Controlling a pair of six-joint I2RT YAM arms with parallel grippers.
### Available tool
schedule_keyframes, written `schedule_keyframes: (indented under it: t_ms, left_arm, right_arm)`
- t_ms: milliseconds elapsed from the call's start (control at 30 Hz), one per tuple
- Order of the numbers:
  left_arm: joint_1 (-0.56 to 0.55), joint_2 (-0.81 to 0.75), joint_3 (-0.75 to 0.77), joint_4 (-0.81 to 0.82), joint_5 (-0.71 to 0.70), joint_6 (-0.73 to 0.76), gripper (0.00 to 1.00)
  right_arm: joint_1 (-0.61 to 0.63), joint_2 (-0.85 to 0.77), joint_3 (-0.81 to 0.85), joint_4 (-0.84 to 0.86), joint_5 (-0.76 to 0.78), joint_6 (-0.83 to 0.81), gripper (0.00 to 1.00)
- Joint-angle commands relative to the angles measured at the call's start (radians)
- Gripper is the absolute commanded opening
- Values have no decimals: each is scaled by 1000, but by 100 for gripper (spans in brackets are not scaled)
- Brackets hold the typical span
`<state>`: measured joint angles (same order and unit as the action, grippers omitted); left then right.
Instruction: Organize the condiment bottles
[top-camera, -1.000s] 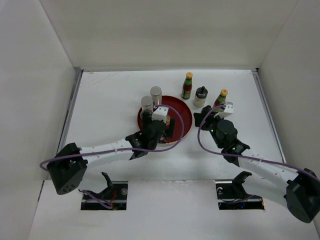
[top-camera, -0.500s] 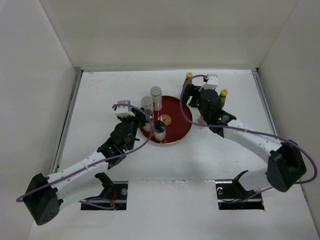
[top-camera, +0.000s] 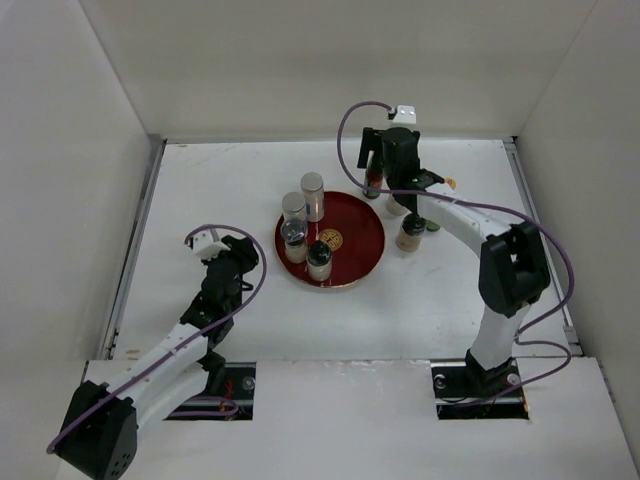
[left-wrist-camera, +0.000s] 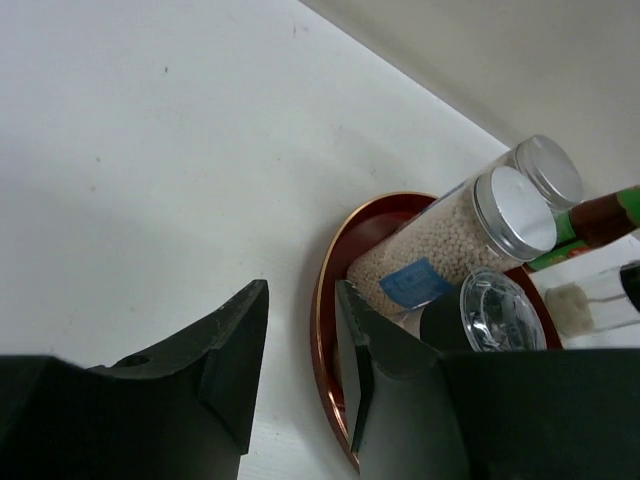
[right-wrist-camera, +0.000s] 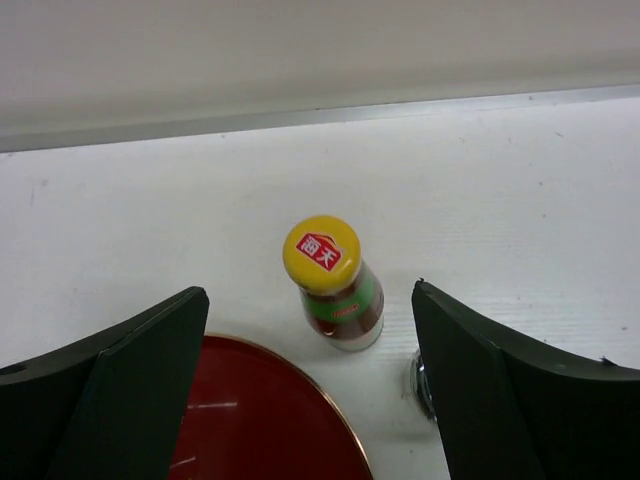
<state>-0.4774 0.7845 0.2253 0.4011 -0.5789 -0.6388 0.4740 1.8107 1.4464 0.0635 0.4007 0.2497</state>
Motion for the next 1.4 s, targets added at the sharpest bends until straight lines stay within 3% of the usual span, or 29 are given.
schedule_keyframes:
  t_ms: [0,200,567,767,1367]
  left_arm:
    - [9,-4,-21,102,54,-50,32]
    - [12,-1,-35,119,51,-53,35]
    - [18,10,-41,139,70,-62,36]
    - [10,29,-38,148,68,-58,36]
    - [13,64,-43,171,44,-50,48]
  right_arm:
    - [-5,55,87,-37,12,-44,87]
    - [-21,110,129,-11,32,-49,72]
    - [-38,153,149,84,15,-110,60]
    - [-31,145,151,119,-8,-115,39]
    - [94,-143,-43,277,21,-130,34]
